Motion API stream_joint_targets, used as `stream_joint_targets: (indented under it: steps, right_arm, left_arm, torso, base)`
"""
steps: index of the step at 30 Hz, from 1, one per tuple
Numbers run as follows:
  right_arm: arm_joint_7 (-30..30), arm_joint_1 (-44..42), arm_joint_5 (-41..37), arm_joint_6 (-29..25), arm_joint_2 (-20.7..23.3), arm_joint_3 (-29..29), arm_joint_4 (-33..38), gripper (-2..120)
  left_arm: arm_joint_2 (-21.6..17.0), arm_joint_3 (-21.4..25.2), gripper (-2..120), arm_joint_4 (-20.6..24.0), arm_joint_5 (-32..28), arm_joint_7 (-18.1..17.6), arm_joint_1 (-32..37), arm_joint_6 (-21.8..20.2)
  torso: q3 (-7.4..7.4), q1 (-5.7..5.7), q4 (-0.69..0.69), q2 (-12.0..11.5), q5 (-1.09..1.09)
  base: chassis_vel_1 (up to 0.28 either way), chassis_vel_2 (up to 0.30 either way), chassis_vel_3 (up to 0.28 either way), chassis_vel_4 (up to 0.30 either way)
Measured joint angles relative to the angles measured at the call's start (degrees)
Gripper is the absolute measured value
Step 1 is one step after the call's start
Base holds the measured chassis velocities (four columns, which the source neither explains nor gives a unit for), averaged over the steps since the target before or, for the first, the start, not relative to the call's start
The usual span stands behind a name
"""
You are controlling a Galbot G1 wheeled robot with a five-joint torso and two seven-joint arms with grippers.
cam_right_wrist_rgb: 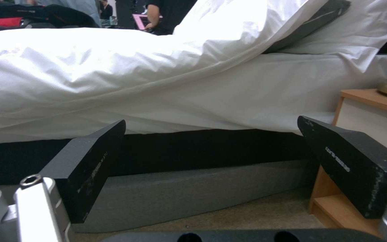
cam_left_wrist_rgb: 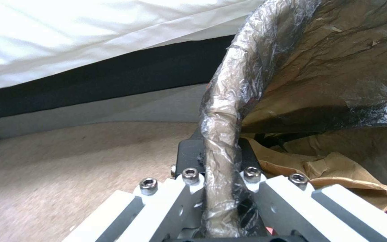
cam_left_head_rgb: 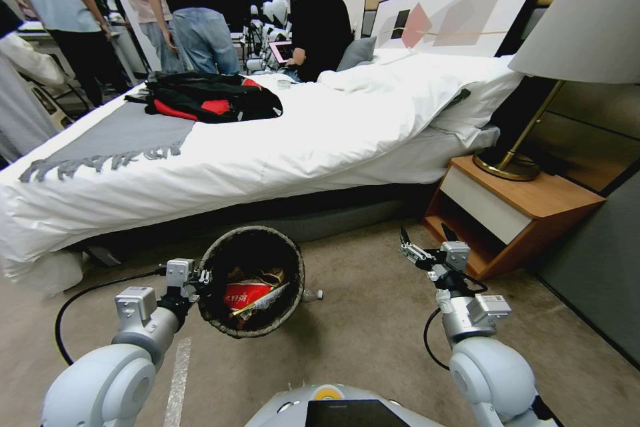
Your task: Pick up the trash bin, then pick up the garbage from the floor and place it into the trash bin.
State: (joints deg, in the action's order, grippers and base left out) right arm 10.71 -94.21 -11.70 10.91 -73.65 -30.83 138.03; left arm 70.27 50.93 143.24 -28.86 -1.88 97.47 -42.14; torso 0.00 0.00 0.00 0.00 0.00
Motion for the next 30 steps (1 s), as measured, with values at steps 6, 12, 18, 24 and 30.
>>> stream_joint_targets:
  steps: [6,12,18,24,30]
  right_arm:
    - [0.2,0.1,0.2,0.0,0.0,0.4,-0.6,100]
    - [0.2,0.1,0.4,0.0,-0.3,0.8,-0.8,100]
    - [0.3,0.1,0.5,0.0,-0.2,1.0,-0.9,100]
    - [0.4,0.2,0.4,0.1,-0.1,1.3,-1.1,100]
    - [0.4,0.5,0.3,0.3,0.2,1.6,-1.4,100]
  left_arm:
    - [0.0,0.0,1,0.0,0.0,0.0,0.1,0.0]
    - [-0.1,0.1,1,0.0,0.0,0.0,0.3,0.0]
    - [-0.1,0.1,1,0.0,0.0,0.0,0.4,0.0]
    - [-0.1,0.1,1,0.0,0.0,0.0,0.4,0.0]
    - [-0.1,0.2,1,0.0,0.0,0.0,0.5,0.0]
  torso:
    - [0.00,0.00,0.00,0.0,0.00]
    - [0.00,0.00,0.00,0.0,0.00]
    - [0.00,0.00,0.00,0.0,0.00]
    - [0.00,0.00,0.00,0.0,0.00]
    - [0.00,0.00,0.00,0.0,0.00]
  base:
    - [0.035,0.040,0.047,0.029]
    - [0.000,0.000,0.000,0.000]
    - [0.025,0.023,0.022,0.013]
    - [0.058,0.047,0.045,0.050]
    - [0.043,0.038,0.037,0.038]
